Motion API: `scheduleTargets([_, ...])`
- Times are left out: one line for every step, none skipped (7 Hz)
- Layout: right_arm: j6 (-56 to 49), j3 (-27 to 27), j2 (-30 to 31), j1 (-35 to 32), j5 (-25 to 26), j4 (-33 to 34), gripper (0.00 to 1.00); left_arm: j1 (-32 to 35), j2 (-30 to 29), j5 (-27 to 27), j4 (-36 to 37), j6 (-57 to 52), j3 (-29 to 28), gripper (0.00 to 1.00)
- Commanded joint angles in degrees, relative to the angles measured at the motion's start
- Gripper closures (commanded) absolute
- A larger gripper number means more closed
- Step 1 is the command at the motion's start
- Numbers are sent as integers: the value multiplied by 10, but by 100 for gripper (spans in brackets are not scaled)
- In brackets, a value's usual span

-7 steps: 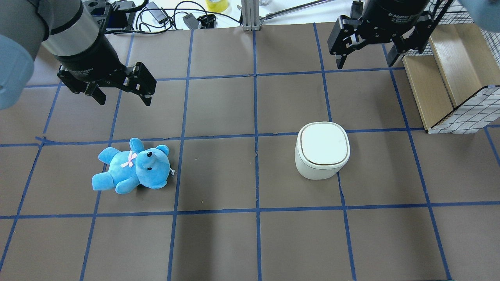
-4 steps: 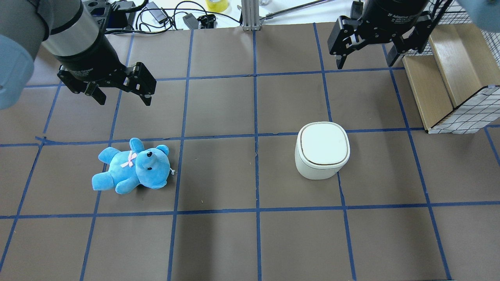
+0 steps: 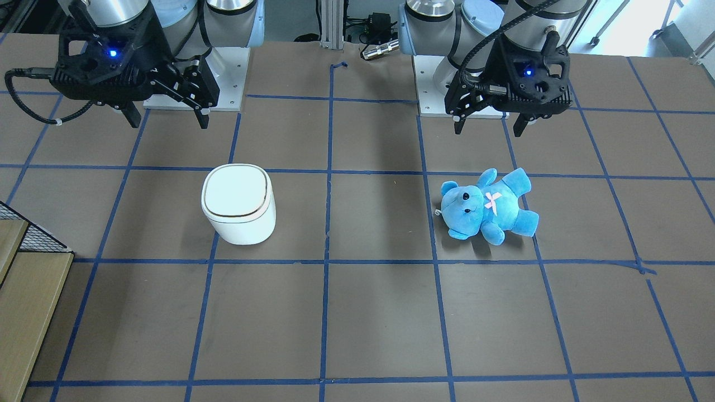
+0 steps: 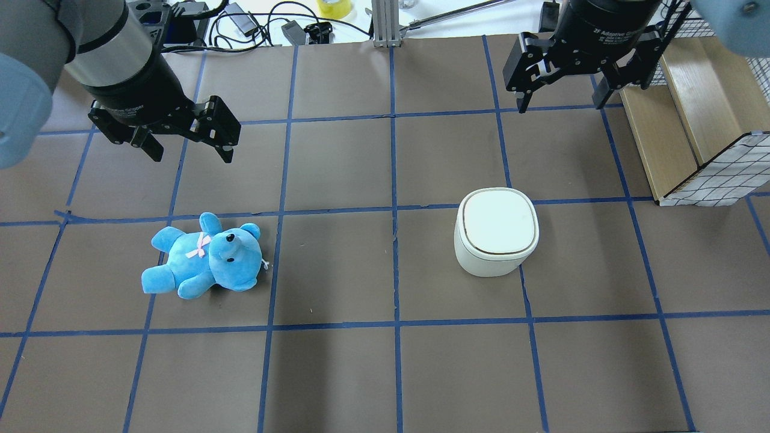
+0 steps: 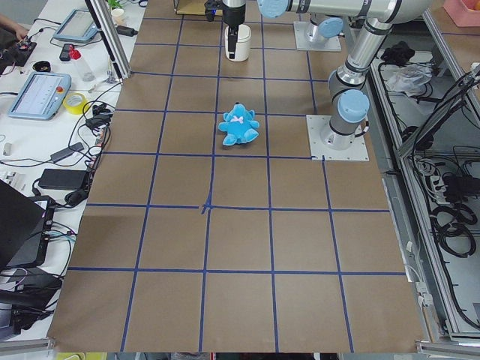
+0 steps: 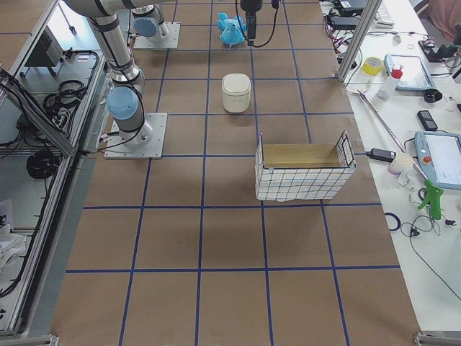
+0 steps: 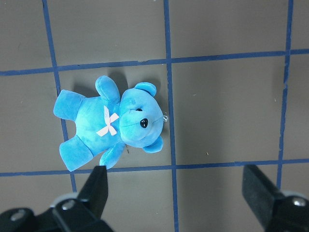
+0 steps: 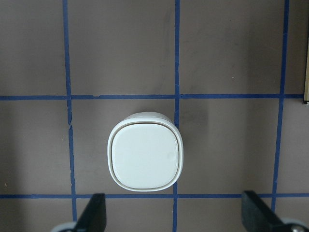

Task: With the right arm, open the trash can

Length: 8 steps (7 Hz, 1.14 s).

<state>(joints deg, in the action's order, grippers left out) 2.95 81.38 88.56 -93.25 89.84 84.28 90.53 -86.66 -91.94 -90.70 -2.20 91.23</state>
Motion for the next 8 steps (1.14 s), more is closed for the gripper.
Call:
scheduleTargets([0, 19, -1, 0, -1, 0, 65, 0, 0, 0, 0, -1, 0, 0])
scheduleTargets([2, 58, -7, 0, -11, 12, 92, 1, 0, 0, 0, -1, 0, 0])
scheduleTargets([10, 109, -11, 0, -11, 78, 97, 0, 0, 0, 0, 0, 0, 0])
scheduleTargets([17, 158, -13, 0, -8, 108, 100, 0, 0, 0, 0, 0, 0, 0])
scheduleTargets([19, 202, -14, -1, -5, 166, 100, 0, 0, 0, 0, 0, 0, 0])
scheduleTargets([19, 241, -19, -1, -5, 204, 100, 0, 0, 0, 0, -1, 0, 0])
scheduleTargets([15, 267, -26, 0, -2, 235, 100, 0, 0, 0, 0, -1, 0, 0])
scheduleTargets([16, 278, -35, 0, -1, 245, 100, 0, 0, 0, 0, -1, 0, 0])
